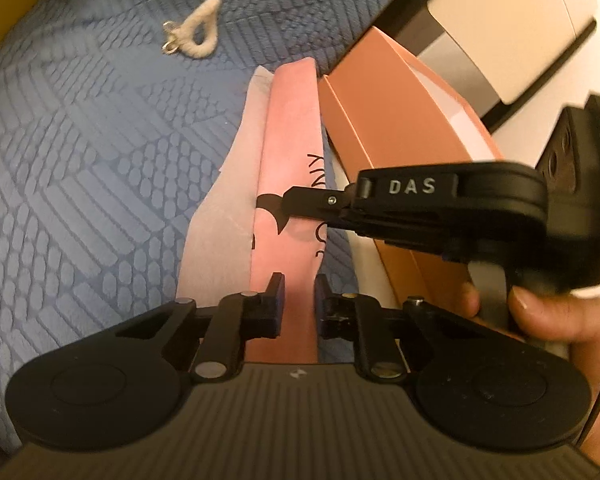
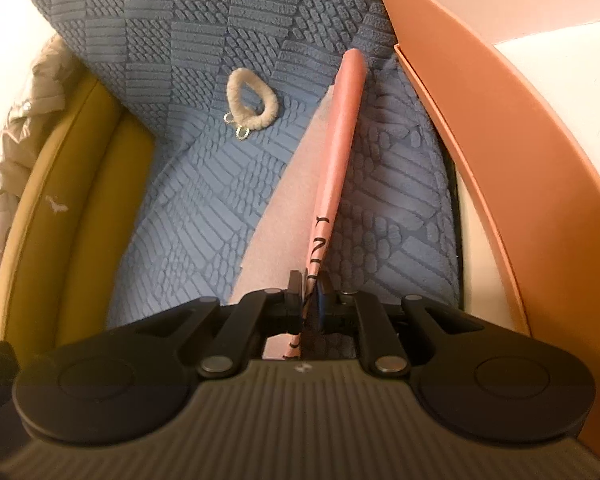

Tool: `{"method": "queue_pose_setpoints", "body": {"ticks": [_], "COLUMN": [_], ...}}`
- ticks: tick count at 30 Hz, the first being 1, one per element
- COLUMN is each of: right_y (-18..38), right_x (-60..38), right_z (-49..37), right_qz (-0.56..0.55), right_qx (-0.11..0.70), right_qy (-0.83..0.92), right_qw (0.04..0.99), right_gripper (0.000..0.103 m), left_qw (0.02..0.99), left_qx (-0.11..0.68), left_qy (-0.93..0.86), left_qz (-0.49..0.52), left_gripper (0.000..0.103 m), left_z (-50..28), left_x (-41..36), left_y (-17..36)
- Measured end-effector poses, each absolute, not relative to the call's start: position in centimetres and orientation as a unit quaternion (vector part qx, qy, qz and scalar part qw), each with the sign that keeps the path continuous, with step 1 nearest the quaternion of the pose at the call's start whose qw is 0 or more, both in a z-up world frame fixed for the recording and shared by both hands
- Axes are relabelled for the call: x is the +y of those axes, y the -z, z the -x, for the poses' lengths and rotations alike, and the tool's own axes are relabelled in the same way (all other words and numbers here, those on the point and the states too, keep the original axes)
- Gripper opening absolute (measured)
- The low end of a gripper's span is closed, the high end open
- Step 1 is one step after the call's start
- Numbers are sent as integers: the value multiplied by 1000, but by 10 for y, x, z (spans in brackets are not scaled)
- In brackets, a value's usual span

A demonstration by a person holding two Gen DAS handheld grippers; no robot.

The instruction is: Organize objects

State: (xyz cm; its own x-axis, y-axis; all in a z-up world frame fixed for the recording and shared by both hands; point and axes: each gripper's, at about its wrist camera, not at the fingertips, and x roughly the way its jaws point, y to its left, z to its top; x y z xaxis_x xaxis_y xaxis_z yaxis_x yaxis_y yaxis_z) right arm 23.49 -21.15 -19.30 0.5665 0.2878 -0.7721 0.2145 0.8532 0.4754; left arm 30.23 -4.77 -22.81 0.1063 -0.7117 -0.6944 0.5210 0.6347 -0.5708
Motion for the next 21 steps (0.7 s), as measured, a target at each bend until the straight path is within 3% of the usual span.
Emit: {"method": "queue_pose_setpoints", "body": {"ticks": [6, 21], "right_y": [176, 195], "right_x": [-200, -176], "right_z": [-233, -253], "right_qz": [-227, -238], "right_qx": [440, 448], "right_qy": [-38, -73], "right_qw": [868, 859], "right_gripper": [32, 29], "left_qw": [732, 732], "left_qx": [532, 574], "left_qy": [401, 324], "left_qz": [146, 173], "left_gripper": [9, 7], "left_z": [-319, -343], "left_x": [-28, -13], "left_y": [229, 254]}}
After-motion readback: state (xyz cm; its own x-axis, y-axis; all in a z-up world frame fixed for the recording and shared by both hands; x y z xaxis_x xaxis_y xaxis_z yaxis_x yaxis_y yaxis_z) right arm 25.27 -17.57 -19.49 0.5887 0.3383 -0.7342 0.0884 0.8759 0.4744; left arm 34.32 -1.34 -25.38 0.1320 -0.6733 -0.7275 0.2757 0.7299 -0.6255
